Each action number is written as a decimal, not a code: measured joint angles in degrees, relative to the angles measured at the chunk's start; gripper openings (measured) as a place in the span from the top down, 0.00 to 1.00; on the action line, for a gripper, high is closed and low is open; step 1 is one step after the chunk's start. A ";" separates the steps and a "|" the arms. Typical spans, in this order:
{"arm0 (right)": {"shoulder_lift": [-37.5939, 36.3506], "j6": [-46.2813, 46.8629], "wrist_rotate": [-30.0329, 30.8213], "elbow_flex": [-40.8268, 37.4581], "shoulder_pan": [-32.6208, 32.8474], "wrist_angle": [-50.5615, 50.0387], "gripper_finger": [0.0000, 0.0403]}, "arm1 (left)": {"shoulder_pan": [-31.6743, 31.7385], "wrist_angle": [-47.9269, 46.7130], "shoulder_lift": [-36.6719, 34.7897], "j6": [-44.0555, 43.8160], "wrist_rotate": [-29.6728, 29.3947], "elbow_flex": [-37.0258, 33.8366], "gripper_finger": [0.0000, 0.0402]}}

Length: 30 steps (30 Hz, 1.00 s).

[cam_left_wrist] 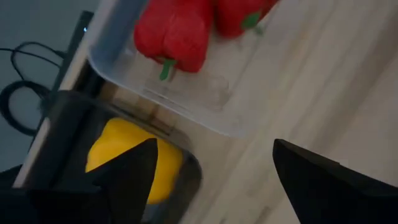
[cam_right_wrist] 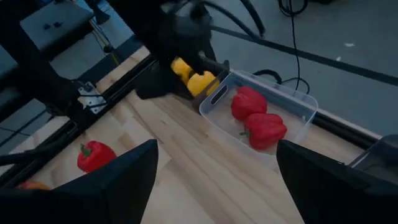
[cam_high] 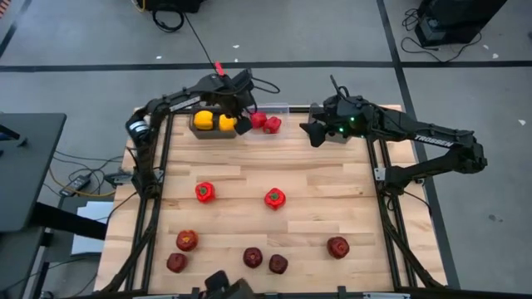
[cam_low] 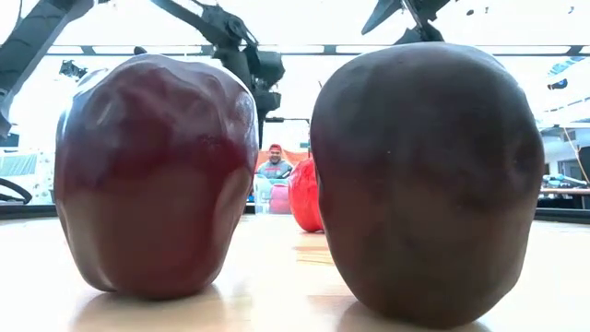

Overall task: Sort produce into baskets
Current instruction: Put the left red bell pepper into the transparent bin

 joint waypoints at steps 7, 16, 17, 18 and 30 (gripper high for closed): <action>0.00 -3.66 7.82 0.00 0.79 4.58 0.16 | -4.48 -1.79 -10.89 -4.23 -4.56 0.04 0.28; 0.00 -4.08 9.23 0.00 0.15 7.76 0.16 | -13.80 -8.47 -23.47 -14.91 -5.64 -9.36 0.32; 0.00 -2.93 10.48 0.00 0.39 7.77 0.16 | -15.29 -9.33 -24.97 -16.98 -5.40 -12.04 0.32; 0.00 -1.90 11.59 0.00 0.74 7.79 0.16 | -16.74 -9.81 -26.50 -18.83 -4.89 -14.89 0.32; -0.02 -0.18 12.01 -1.84 3.72 8.69 0.16 | -30.90 -6.36 -38.12 -36.99 -2.37 -39.30 0.25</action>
